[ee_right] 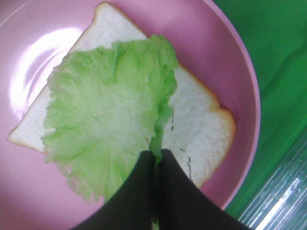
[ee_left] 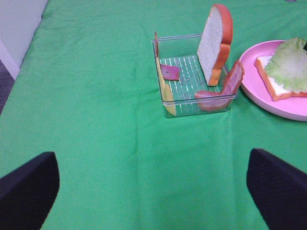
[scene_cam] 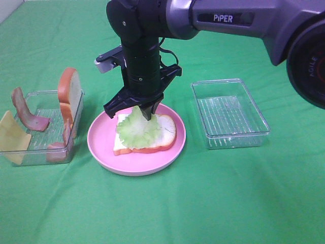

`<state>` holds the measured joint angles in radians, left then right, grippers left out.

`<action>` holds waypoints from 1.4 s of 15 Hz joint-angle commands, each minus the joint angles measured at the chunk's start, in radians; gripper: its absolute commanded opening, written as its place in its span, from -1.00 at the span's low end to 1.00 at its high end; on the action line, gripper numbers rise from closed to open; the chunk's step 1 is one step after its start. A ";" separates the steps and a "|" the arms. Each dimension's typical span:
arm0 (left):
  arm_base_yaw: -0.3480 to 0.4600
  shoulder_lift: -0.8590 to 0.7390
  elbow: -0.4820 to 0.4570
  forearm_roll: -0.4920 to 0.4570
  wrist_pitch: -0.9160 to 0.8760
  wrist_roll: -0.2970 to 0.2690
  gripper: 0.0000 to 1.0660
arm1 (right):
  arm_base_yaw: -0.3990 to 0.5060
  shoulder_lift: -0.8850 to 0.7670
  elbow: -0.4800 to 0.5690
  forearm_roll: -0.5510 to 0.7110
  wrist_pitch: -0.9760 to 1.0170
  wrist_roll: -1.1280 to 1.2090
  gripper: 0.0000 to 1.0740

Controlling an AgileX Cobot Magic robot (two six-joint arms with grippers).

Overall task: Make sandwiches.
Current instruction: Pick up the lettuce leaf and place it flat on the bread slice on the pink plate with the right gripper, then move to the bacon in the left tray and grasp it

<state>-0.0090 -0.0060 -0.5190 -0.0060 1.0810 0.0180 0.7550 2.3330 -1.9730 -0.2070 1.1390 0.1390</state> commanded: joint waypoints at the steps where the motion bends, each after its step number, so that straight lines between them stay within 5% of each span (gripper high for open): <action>1: 0.001 -0.014 0.001 -0.008 -0.004 -0.004 0.88 | -0.001 0.005 0.002 0.022 0.003 0.006 -1.00; 4: 0.001 -0.014 0.001 -0.008 -0.004 -0.004 0.88 | -0.001 0.005 0.002 0.013 0.007 -0.010 0.39; 5: 0.001 -0.014 0.001 -0.008 -0.004 -0.004 0.88 | -0.001 0.005 0.002 0.001 0.015 -0.010 0.66; 21: 0.001 -0.014 0.001 -0.008 -0.004 -0.004 0.88 | -0.025 -0.236 0.002 -0.143 0.192 -0.013 0.72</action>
<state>-0.0090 -0.0060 -0.5190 -0.0060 1.0810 0.0180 0.7390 2.1100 -1.9730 -0.3390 1.2140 0.1370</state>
